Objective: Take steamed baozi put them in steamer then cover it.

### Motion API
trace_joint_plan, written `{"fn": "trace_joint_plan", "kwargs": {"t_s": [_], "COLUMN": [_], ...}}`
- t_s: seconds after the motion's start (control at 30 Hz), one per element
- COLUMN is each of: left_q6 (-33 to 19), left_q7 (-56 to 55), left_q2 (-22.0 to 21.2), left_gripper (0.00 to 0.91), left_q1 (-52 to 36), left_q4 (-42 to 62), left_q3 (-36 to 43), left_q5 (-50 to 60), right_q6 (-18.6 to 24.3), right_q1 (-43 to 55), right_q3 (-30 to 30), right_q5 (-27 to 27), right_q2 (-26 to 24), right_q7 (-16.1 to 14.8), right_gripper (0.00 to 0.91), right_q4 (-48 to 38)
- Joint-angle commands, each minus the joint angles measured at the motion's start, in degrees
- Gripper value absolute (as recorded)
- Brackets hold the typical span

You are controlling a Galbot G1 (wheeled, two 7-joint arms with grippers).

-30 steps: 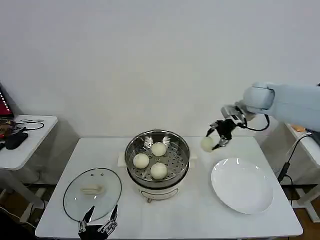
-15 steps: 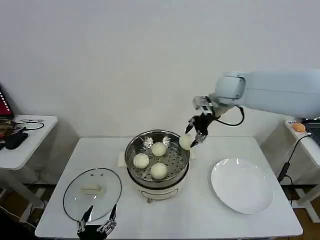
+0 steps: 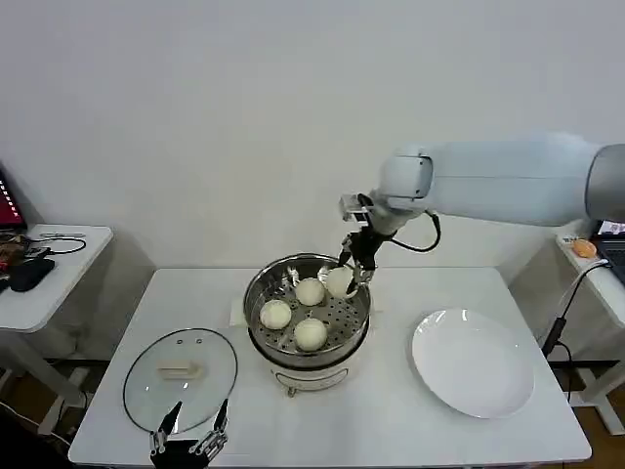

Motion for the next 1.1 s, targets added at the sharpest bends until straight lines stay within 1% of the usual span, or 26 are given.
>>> {"fn": "trace_joint_plan", "kwargs": {"t_s": [0.03, 0.33, 0.57, 0.73, 0.93, 1.1], "left_q6": [0.1, 0.1, 0.2, 0.2, 0.2, 0.2], "left_q7": [0.0, -0.1, -0.1, -0.1, -0.1, -0.1], "left_q2": [0.0, -0.2, -0.1, -0.1, -0.1, -0.1], "left_gripper": [0.907, 0.907, 0.907, 0.907, 0.907, 0.907], "left_q1": [0.0, -0.3, -0.3, -0.4, -0.6, -0.5], "left_q4": [-0.2, -0.2, -0.1, -0.2, -0.1, -0.1], "left_q3": [0.2, 0.3, 0.2, 0.4, 0.3, 0.3], "left_q5": [0.2, 0.1, 0.0, -0.1, -0.3, -0.4], "right_q6": [-1.7, -2.3, -3.5, -4.8, -5.5, -6.1], "right_q1": [-1.4, -4.1, -5.9, -6.6, -7.9, -9.0], "right_q3": [-0.2, 0.6, 1.1, 1.0, 1.5, 1.7], "right_q5": [0.6, -0.3, -1.6, -1.3, -1.2, -1.5], "right_q2": [2.1, 2.1, 2.7, 2.8, 3.0, 3.5], "right_q7": [0.6, 2.2, 3.4, 4.0, 4.9, 5.1], "right_gripper": [0.665, 0.675, 0.665, 0.675, 0.665, 0.665], "right_q4": [-0.6, -1.4, -2.6, -2.7, -3.0, -4.0]}}
